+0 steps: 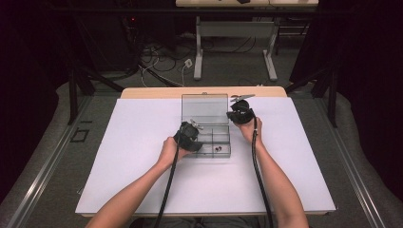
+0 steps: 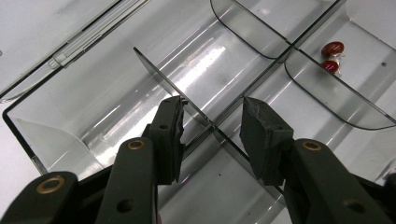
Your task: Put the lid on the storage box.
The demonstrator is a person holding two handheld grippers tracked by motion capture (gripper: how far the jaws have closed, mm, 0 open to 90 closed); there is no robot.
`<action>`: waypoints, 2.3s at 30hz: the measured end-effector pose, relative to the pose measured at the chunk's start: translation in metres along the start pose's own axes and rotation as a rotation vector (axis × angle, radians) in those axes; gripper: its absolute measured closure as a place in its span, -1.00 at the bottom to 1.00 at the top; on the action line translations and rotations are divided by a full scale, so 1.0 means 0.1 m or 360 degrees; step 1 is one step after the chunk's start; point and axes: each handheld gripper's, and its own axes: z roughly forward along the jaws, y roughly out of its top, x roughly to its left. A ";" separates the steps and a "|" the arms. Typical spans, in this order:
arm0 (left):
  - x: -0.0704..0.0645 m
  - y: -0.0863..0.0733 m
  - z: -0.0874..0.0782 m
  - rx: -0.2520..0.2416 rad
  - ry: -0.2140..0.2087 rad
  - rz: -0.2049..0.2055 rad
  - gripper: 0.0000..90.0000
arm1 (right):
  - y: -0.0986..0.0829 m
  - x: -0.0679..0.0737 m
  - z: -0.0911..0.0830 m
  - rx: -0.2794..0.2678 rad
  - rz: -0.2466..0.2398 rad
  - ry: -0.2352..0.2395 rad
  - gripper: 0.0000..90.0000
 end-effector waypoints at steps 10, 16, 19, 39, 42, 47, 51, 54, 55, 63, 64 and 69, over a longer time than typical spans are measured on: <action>0.00 0.00 0.00 -0.0004 0.0003 0.0000 0.31 | 0.04 0.02 -0.07 -0.0067 -0.0044 -0.0019 1.00; 0.00 0.00 0.00 -0.0002 0.0002 -0.0001 0.31 | 0.08 0.04 -0.12 -0.0130 -0.0067 -0.0018 1.00; 0.00 0.00 0.00 -0.0005 0.0003 -0.0002 0.31 | 0.08 0.04 -0.14 -0.0137 -0.0083 -0.0017 1.00; 0.00 -0.01 -0.01 -0.0026 -0.0001 0.0001 0.30 | 0.11 0.07 -0.23 -0.0173 -0.0118 0.0009 1.00; 0.01 0.00 -0.03 -0.0093 0.0022 0.0016 0.18 | 0.11 0.07 -0.23 -0.0178 -0.0123 0.0010 1.00; 0.06 0.10 -0.17 -0.0222 0.0083 -0.0022 -0.59 | 0.11 0.08 -0.24 -0.0168 -0.0121 0.0010 1.00; 0.20 0.21 -0.32 -0.0260 0.0127 -0.0075 -0.98 | 0.10 0.08 -0.24 -0.0175 -0.0125 0.0018 1.00; 0.32 0.28 -0.43 -0.0323 0.0158 -0.0108 -1.00 | 0.10 0.08 -0.25 -0.0184 -0.0112 0.0020 1.00; 0.35 0.31 -0.47 -0.0331 0.0167 -0.0110 -1.00 | 0.09 0.08 -0.25 -0.0180 -0.0116 0.0020 1.00; 0.59 0.59 -0.75 -0.0376 0.0323 -0.0110 -0.53 | 0.08 0.09 -0.25 -0.0182 -0.0105 0.0015 1.00; 0.61 0.62 -0.78 -0.0365 0.0324 -0.0108 -0.51 | 0.07 0.09 -0.24 -0.0182 -0.0100 0.0010 1.00; 0.71 0.67 -0.83 -0.0362 0.0361 -0.0114 -0.23 | 0.06 0.08 -0.24 -0.0181 -0.0101 0.0008 1.00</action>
